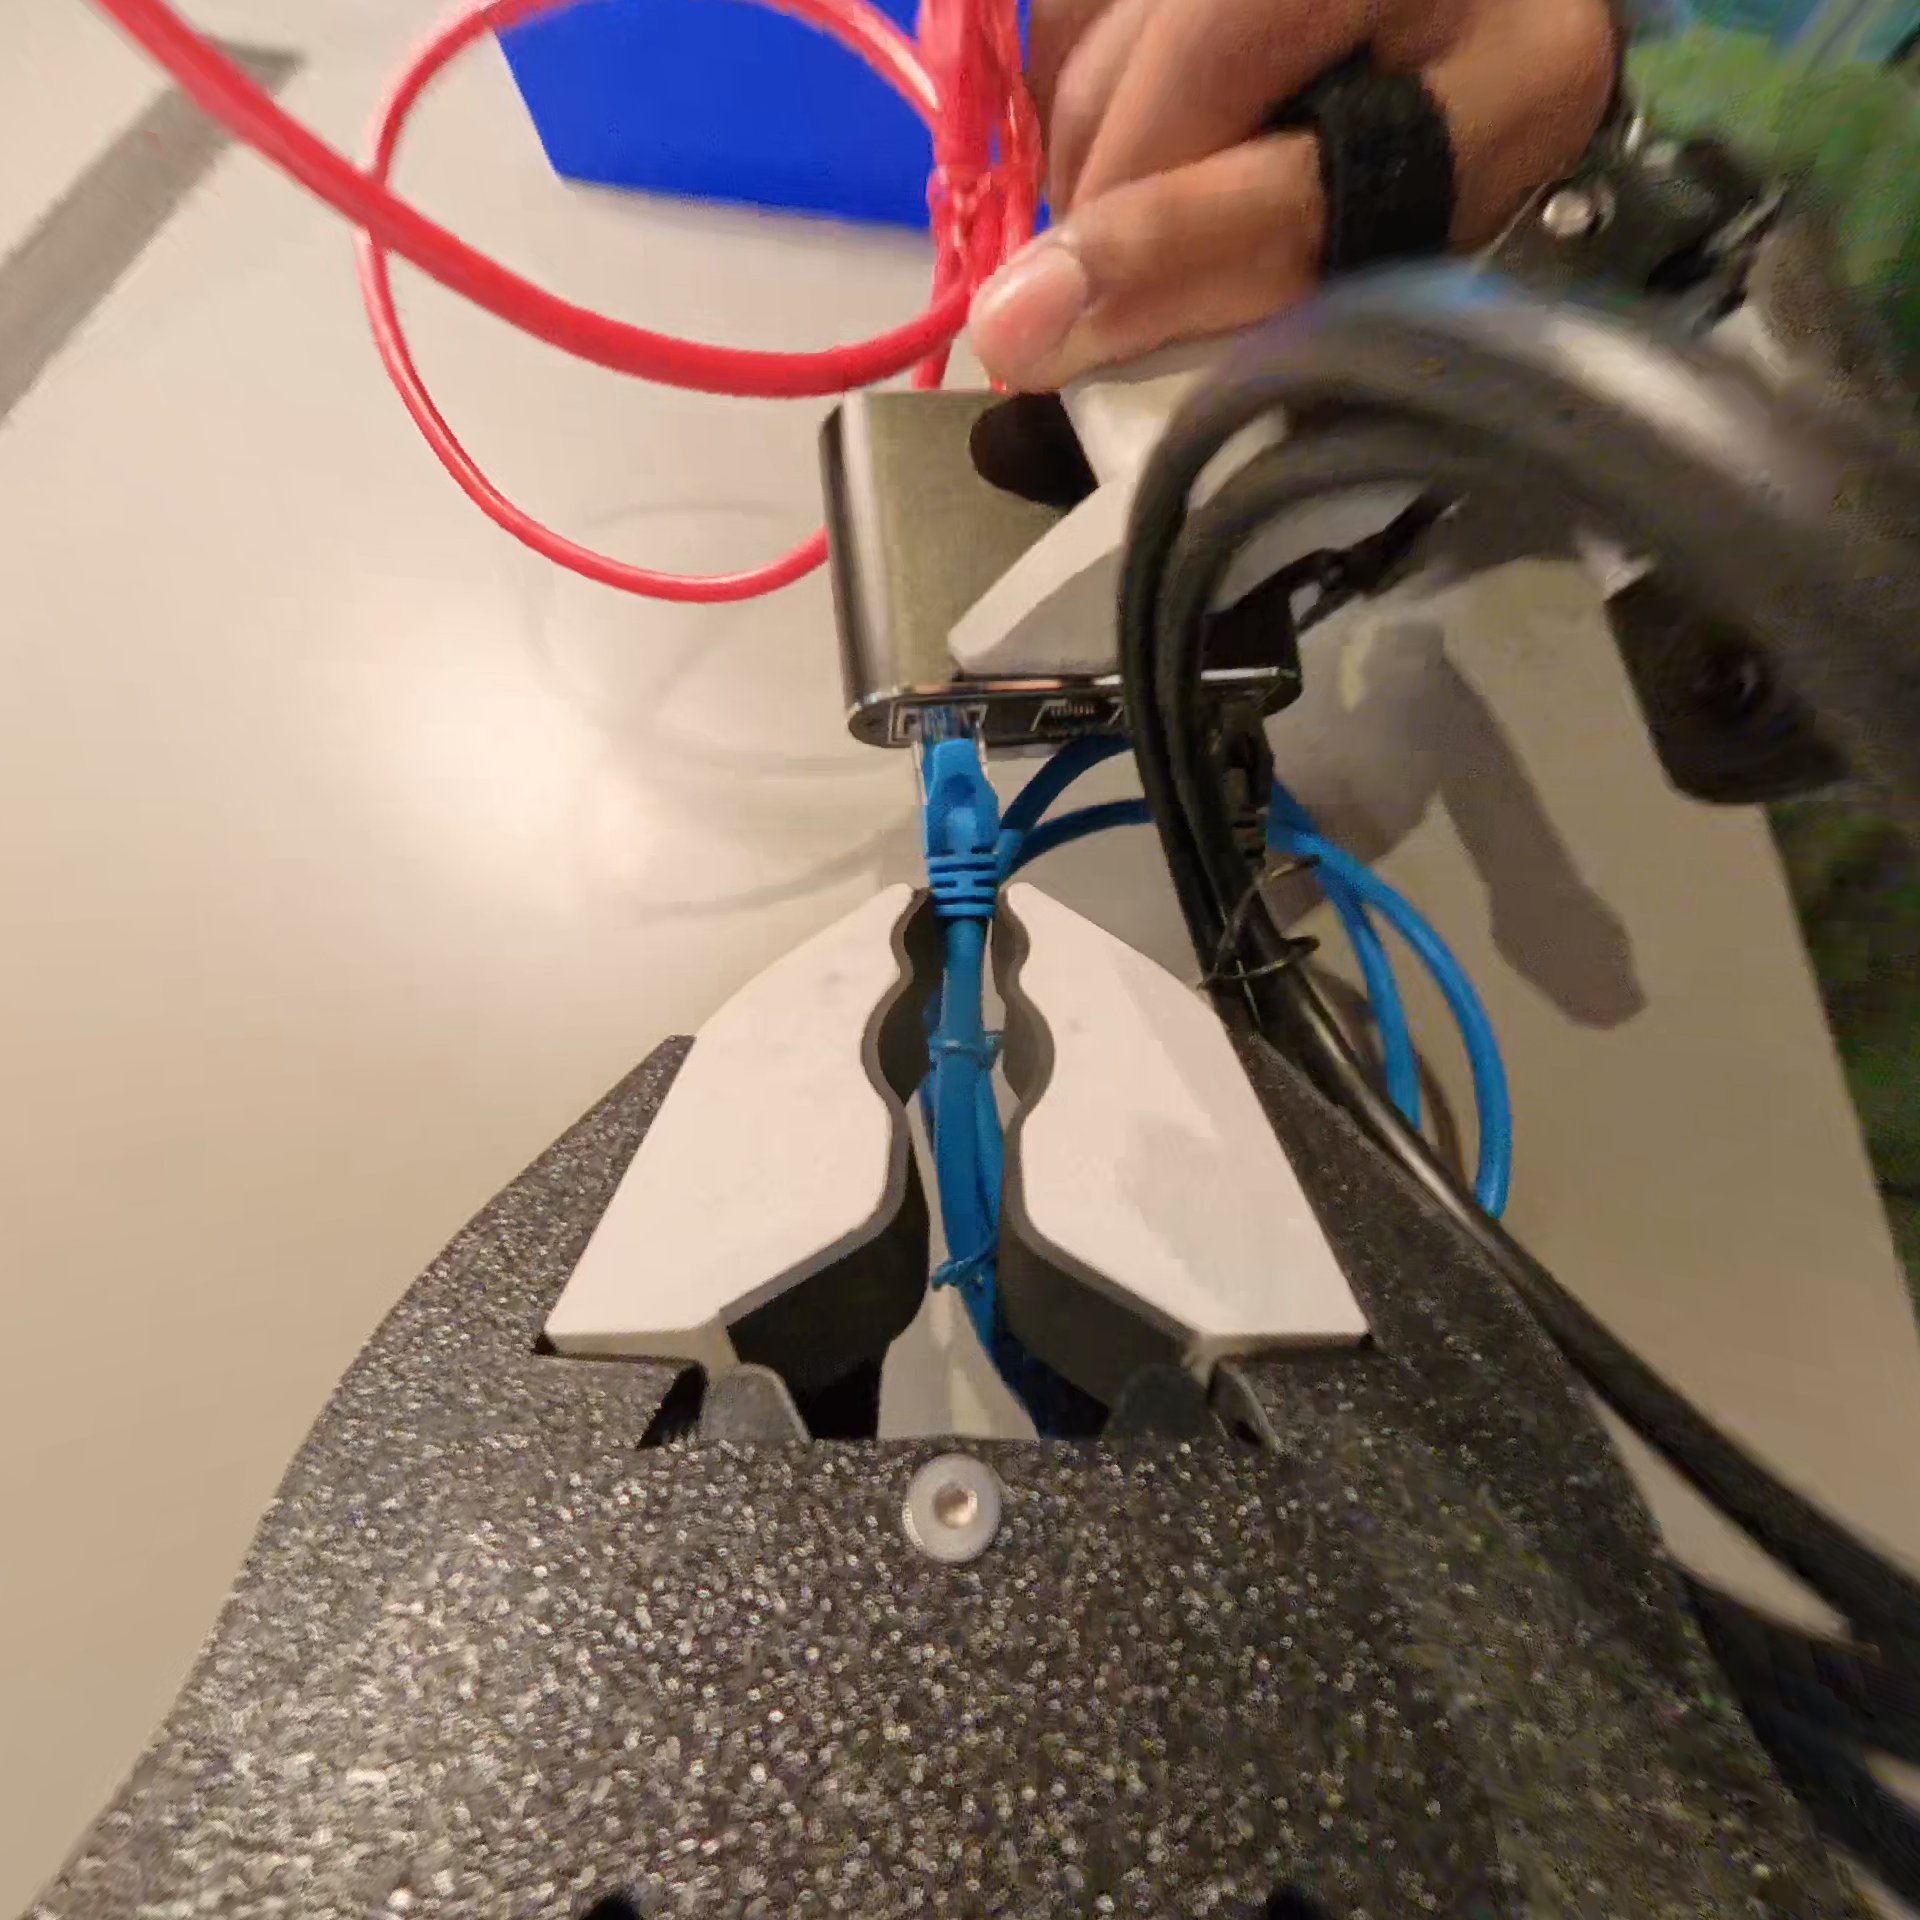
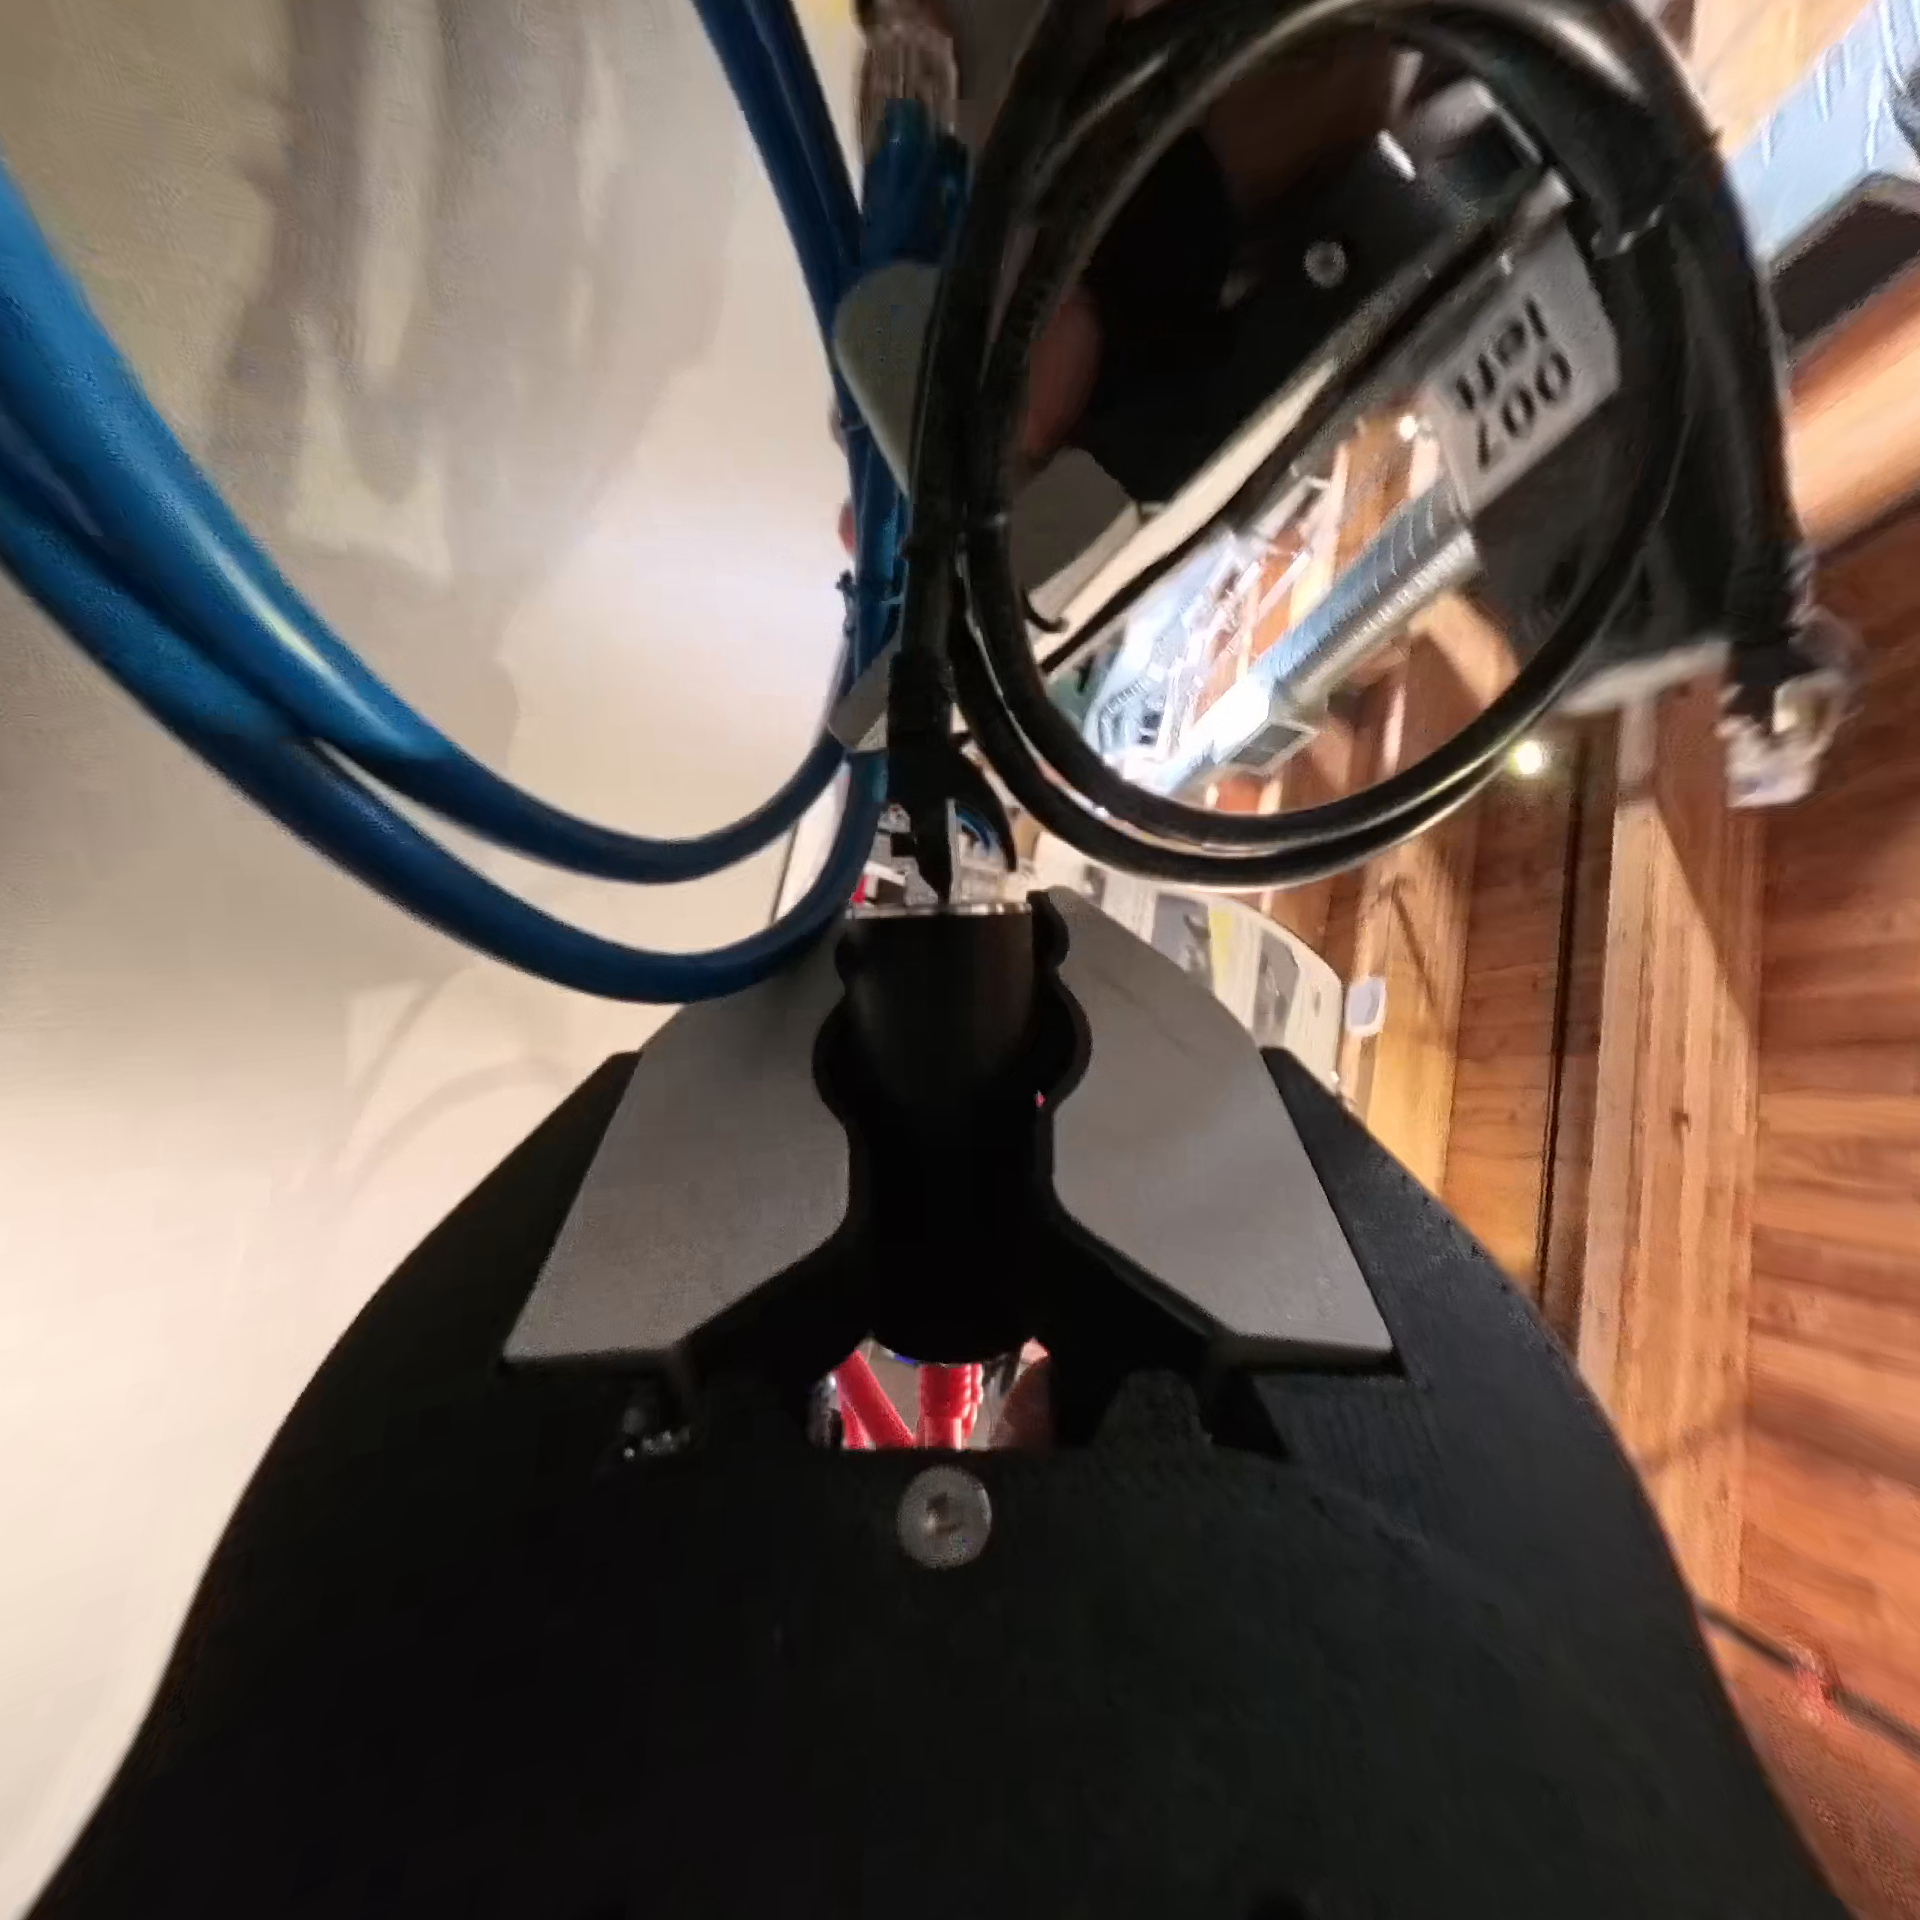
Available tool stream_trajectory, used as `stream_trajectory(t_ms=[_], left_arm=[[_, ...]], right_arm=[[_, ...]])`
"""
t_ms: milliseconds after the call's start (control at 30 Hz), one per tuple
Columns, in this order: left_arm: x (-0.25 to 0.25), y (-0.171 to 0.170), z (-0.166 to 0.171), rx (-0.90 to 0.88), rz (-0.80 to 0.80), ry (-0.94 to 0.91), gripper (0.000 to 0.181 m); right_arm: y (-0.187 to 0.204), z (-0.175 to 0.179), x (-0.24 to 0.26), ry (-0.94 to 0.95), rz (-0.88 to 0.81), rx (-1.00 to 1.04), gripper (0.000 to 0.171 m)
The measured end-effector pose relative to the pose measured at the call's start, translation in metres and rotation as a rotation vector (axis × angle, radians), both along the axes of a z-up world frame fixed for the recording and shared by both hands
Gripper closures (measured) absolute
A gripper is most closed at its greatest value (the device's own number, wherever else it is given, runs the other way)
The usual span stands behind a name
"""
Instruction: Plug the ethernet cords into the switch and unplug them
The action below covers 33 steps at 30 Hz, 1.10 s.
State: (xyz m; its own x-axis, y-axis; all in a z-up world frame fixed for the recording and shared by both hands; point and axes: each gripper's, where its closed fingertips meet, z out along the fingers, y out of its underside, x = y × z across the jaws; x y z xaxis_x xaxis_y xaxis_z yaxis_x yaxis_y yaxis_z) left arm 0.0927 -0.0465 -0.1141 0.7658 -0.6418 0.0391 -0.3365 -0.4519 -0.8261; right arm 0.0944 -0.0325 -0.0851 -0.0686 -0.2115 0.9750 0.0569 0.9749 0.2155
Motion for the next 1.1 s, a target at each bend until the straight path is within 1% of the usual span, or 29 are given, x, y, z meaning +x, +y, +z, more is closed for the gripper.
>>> stream_trajectory(t_ms=[67,100,233,300,433,467,500,533,600,667,767,900,1033,1100], left_arm=[[0.0,0.002,0.01,0.023,0.02,-0.031,0.171],[0.0,0.002,0.01,0.028,0.024,-0.019,0.171],[-0.001,0.005,0.001,0.003,0.038,0.004,0.171],[-0.003,0.005,-0.001,-0.002,0.045,0.005,0.171],[-0.003,0.004,0.003,0.017,0.042,0.012,0.172],[-0.003,0.004,0.004,0.023,0.042,0.015,0.172],[-0.002,0.004,0.005,0.029,0.04,0.014,0.172],[-0.001,0.004,0.005,0.03,0.043,0.014,0.172],[-0.001,0.005,0.002,0.022,0.045,0.031,0.171],[0.001,0.004,-0.004,0.002,0.037,0.05,0.171],[0.001,0.003,-0.01,0.006,0.017,0.088,0.172],[0.005,0.0,-0.002,0.067,-0.041,0.11,0.172],[0.009,-0.003,-0.004,0.09,-0.093,0.151,0.172],[0.008,-0.003,-0.005,0.091,-0.096,0.141,0.172]], right_arm=[[0.006,0.012,0.0,0.059,-0.038,-0.023,0.142],[0.008,0.016,0.0,0.073,-0.05,-0.029,0.138],[0.014,0.017,-0.002,0.094,-0.114,-0.018,0.12],[0.019,0.017,-0.004,0.096,-0.151,-0.042,0.116],[0.025,0.017,-0.005,0.089,-0.195,-0.087,0.124],[0.026,0.016,-0.005,0.08,-0.2,-0.095,0.128],[0.026,0.013,-0.005,0.066,-0.203,-0.089,0.137],[0.026,0.011,-0.004,0.057,-0.203,-0.061,0.141],[0.023,0.008,-0.004,0.044,-0.182,0.008,0.143],[0.012,-0.001,-0.003,0.009,-0.121,0.054,0.143],[0.004,-0.008,-0.002,-0.023,-0.073,0.071,0.143],[-0.001,-0.003,0.001,-0.027,-0.014,0.001,0.144],[-0.008,-0.008,0.005,-0.065,0.028,-0.042,0.144],[-0.009,-0.009,0.004,-0.072,0.027,-0.045,0.144]])
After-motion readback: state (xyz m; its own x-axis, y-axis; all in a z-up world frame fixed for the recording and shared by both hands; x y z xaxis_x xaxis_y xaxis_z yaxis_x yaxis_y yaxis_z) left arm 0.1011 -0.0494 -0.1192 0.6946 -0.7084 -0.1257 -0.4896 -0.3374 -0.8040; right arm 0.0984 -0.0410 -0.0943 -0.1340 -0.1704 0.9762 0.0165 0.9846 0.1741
